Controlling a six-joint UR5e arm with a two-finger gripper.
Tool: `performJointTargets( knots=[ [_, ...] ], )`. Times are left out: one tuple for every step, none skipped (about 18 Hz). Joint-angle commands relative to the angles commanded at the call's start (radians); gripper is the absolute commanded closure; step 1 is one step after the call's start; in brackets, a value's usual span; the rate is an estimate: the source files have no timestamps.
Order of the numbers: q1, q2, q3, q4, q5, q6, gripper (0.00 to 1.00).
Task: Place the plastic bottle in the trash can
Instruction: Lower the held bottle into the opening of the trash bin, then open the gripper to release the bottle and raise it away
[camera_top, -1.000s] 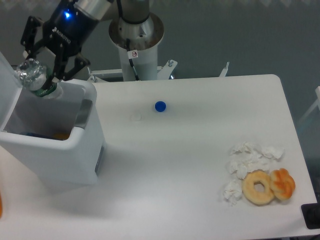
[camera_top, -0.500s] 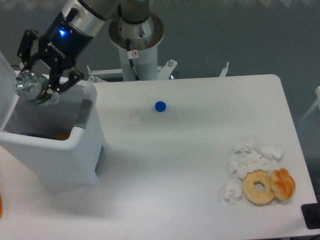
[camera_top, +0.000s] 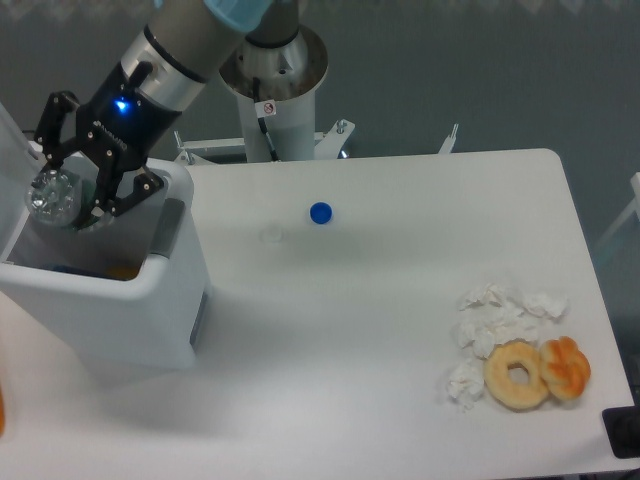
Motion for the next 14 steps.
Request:
performJointTargets(
  knots=[
    [0.000, 0.000, -0.002, -0.002, 0.000, 0.000, 0.38],
    [0.000, 0.000, -0.002, -0.002, 0.000, 0.000, 0.38],
    [0.002, 0.002, -0.002, 0.000, 0.000, 0.000, 0.37],
    [0.002, 0.002, -0.002, 0.000, 0.000, 0.002, 0.36],
    [0.002, 0.002, -0.002, 0.000, 0.000, 0.002, 0.36],
    [0.002, 0.002, -0.002, 0.000, 0.000, 0.002, 0.36],
    [0.002, 0.002, -0.002, -0.002, 0.000, 0.002, 0.36],
    [0.000, 0.000, -0.002, -0.002, 0.000, 0.002, 0.36],
    [0.000, 0.000, -0.003, -0.002, 0.000, 0.003, 0.35],
    [0.002, 0.000, -0.006, -0.002, 0.000, 0.003, 0.35],
    [0.000, 0.000, -0.006, -0.002, 0.000, 0.003, 0.33],
    [0.002, 0.000, -0.006, -0.002, 0.000, 0.003, 0.31],
    [0.002, 0.002, -0.006, 0.000, 0.000, 0.003, 0.27],
    [0.002, 0.002, -0.005, 0.000, 0.000, 0.003, 0.22]
  ],
)
